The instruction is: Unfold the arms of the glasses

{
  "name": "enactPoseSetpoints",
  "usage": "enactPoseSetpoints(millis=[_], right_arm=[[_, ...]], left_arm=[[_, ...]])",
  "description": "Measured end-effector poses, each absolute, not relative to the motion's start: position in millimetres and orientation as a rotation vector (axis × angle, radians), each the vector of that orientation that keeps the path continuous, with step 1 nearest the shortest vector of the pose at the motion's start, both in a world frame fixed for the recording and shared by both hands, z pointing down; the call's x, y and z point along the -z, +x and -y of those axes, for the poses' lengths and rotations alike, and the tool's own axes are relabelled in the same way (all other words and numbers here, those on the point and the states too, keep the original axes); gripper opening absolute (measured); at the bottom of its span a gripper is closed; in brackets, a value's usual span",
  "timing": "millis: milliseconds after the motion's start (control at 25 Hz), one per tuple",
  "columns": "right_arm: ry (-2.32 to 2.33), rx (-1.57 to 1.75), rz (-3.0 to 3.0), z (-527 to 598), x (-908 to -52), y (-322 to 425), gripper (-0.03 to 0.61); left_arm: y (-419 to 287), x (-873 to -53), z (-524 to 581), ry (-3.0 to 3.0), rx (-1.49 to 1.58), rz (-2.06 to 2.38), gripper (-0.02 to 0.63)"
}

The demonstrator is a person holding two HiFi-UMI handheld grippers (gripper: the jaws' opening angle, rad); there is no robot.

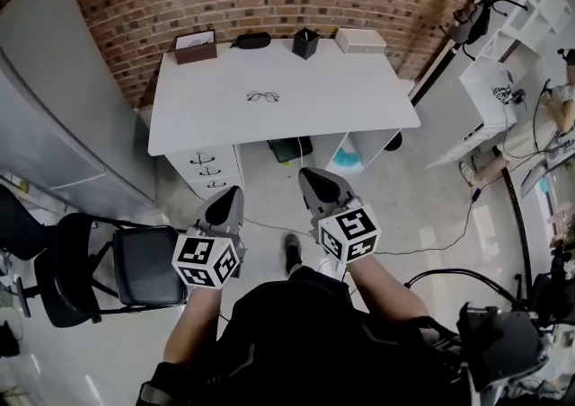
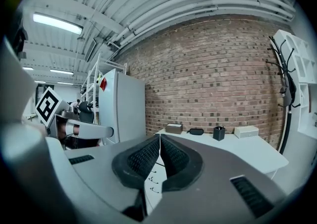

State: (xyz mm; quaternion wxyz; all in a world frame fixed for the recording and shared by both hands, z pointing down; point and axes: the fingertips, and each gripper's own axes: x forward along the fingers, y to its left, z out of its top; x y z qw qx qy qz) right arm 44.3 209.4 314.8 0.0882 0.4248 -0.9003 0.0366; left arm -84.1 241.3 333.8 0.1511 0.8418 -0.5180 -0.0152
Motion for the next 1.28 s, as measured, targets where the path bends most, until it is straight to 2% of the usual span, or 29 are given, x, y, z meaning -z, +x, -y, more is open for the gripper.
enactPoseSetpoints(millis=[1040,1280], right_arm=[[1.151,-0.215,2.756,-9,-325,126,0.009],[1.126,-0.221,2.759,14,-328,120,0.009]], left_arm=[[-15,-342,-50,2.299,-0.122,1.622,0.009],[-23,-351,-29,2.267,-0.170,1.627,0.009]])
